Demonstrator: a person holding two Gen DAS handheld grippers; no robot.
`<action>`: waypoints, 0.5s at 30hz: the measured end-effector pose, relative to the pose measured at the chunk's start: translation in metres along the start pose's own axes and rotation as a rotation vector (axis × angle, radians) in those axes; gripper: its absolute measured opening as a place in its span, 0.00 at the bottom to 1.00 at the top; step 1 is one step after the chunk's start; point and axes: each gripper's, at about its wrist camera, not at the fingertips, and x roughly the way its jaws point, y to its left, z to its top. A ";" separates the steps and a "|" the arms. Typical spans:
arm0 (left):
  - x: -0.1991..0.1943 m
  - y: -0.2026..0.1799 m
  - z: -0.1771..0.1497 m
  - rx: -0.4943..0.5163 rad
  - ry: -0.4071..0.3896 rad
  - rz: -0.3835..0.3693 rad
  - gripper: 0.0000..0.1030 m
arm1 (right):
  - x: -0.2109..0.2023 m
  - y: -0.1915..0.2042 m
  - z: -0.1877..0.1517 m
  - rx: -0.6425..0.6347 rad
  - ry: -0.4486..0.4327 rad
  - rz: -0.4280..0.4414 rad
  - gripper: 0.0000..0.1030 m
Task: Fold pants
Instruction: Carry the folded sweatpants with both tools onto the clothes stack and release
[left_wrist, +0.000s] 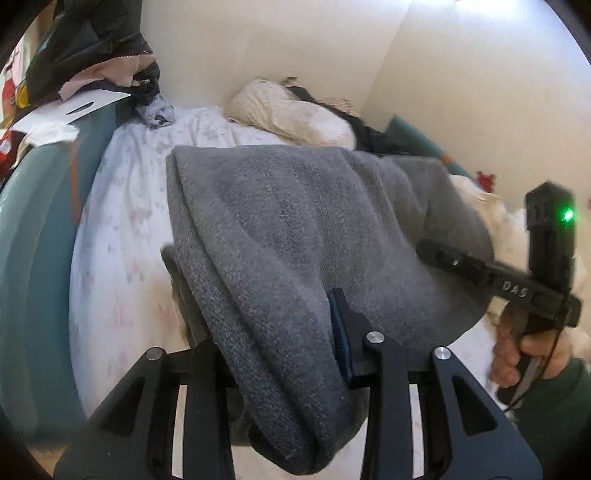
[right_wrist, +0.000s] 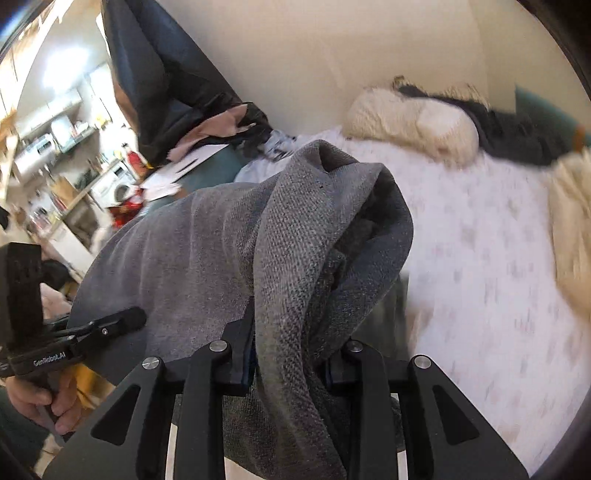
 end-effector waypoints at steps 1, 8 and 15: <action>0.016 0.005 0.000 -0.011 0.005 0.014 0.35 | 0.014 -0.003 0.007 -0.010 0.006 -0.025 0.30; 0.068 0.013 -0.021 0.118 0.050 0.235 0.76 | 0.102 -0.020 -0.015 -0.168 0.151 -0.430 0.56; 0.011 0.033 -0.018 0.065 -0.075 0.479 0.87 | 0.020 -0.058 -0.008 -0.060 0.012 -0.463 0.73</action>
